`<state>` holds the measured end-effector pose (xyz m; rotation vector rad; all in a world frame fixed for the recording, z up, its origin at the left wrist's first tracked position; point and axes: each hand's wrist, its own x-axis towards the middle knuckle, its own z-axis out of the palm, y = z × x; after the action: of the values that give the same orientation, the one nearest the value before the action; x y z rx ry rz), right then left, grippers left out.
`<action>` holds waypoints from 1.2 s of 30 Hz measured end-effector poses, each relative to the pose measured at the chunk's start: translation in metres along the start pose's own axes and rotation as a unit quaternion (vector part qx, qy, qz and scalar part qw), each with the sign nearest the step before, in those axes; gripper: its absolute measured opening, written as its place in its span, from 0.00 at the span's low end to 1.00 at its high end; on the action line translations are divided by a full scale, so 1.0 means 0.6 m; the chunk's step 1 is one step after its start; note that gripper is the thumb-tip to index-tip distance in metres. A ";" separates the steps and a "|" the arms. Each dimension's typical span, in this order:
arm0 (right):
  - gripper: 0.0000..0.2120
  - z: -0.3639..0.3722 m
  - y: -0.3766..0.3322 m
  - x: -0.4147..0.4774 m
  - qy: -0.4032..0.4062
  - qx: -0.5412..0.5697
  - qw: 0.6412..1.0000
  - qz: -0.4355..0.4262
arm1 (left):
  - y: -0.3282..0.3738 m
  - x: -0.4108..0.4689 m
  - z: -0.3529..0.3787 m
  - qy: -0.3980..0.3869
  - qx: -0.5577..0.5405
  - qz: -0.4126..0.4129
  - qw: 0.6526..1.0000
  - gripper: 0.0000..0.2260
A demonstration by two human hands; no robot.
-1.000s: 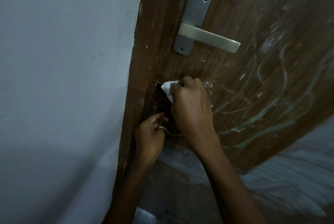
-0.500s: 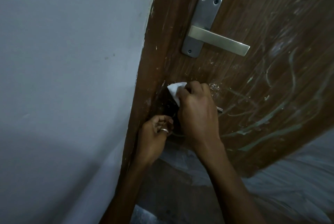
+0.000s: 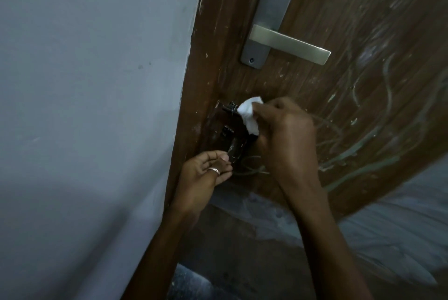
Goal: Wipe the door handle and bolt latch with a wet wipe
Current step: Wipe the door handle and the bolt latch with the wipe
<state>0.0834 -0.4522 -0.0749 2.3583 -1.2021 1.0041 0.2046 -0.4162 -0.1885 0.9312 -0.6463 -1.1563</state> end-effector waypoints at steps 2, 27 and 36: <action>0.10 0.028 -0.003 -0.012 -0.026 -0.040 0.999 -0.005 | 0.000 -0.002 0.000 -0.002 -0.006 0.000 1.000 0.07; 0.11 0.029 -0.005 -0.113 -0.042 0.106 0.993 0.029 | -0.002 -0.002 -0.008 -0.023 0.010 0.015 1.000 0.09; 0.14 0.057 -0.025 -0.073 -0.031 0.016 0.999 0.032 | 0.008 -0.012 -0.007 -0.033 0.011 0.047 0.998 0.09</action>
<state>0.0928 -0.4365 -0.1291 2.4066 -1.3014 0.9841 0.2079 -0.4074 -0.1860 0.8742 -0.7497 -1.1029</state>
